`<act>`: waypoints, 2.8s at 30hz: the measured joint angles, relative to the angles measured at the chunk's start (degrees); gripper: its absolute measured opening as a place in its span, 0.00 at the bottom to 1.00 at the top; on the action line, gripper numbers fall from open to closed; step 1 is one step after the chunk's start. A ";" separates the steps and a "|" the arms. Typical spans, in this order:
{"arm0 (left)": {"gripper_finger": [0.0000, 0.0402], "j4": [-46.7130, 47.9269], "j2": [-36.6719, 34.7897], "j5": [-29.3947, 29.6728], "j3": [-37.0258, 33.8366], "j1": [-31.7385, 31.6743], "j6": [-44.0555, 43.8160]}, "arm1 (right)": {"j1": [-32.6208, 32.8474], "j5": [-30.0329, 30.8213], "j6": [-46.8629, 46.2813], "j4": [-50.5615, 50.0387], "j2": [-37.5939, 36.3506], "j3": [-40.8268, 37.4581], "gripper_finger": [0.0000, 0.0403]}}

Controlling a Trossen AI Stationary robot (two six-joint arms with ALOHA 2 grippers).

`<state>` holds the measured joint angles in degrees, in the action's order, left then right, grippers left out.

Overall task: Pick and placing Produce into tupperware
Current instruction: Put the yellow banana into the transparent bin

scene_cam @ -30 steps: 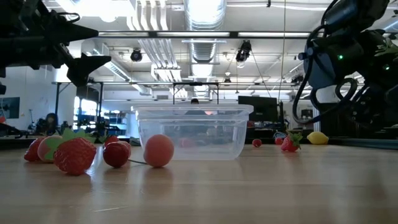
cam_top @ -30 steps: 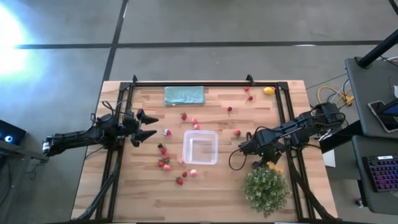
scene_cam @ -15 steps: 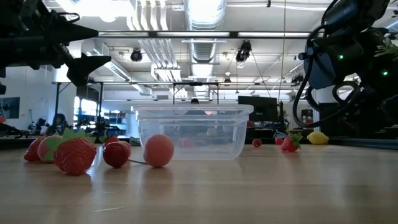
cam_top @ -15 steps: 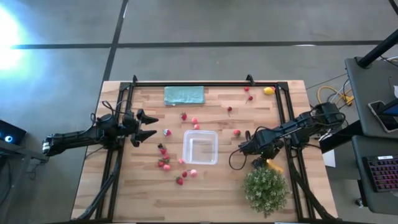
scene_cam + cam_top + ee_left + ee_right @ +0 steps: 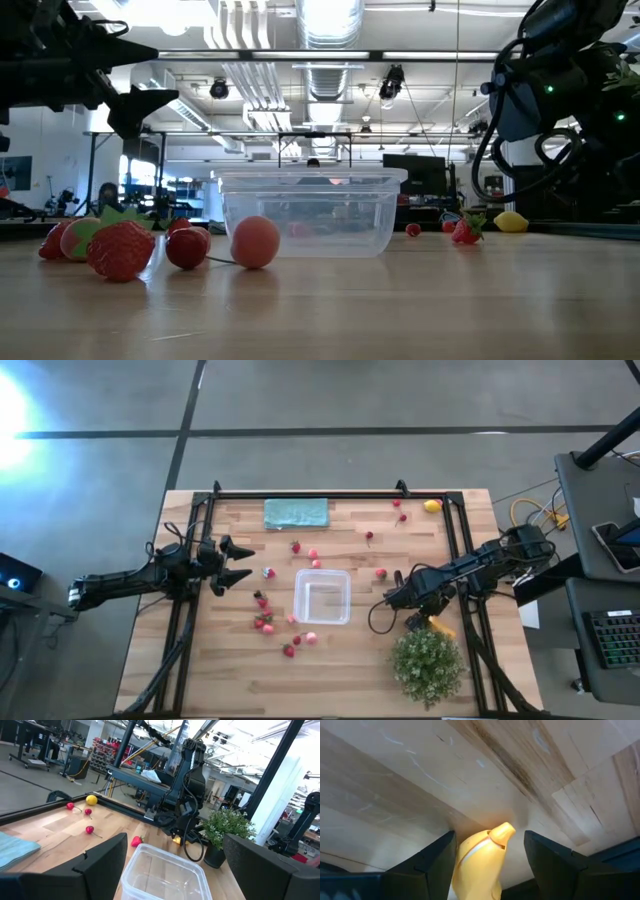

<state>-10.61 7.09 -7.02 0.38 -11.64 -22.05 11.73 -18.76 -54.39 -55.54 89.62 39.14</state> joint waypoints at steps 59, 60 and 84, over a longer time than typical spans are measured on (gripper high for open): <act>0.78 -0.02 0.00 0.00 0.00 -0.02 -0.02 | -4.59 15.89 -3.58 2.83 0.13 6.38 0.15; 0.78 -0.02 0.00 0.00 0.00 -0.01 -0.02 | -5.09 16.55 -3.47 2.79 0.13 6.96 0.15; 0.78 0.00 0.00 0.02 0.00 0.00 -0.02 | -14.24 22.96 10.55 1.94 5.31 26.22 0.14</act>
<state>-10.61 7.09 -7.01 0.38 -11.64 -22.06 -2.51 4.19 -43.85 -53.61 94.93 65.37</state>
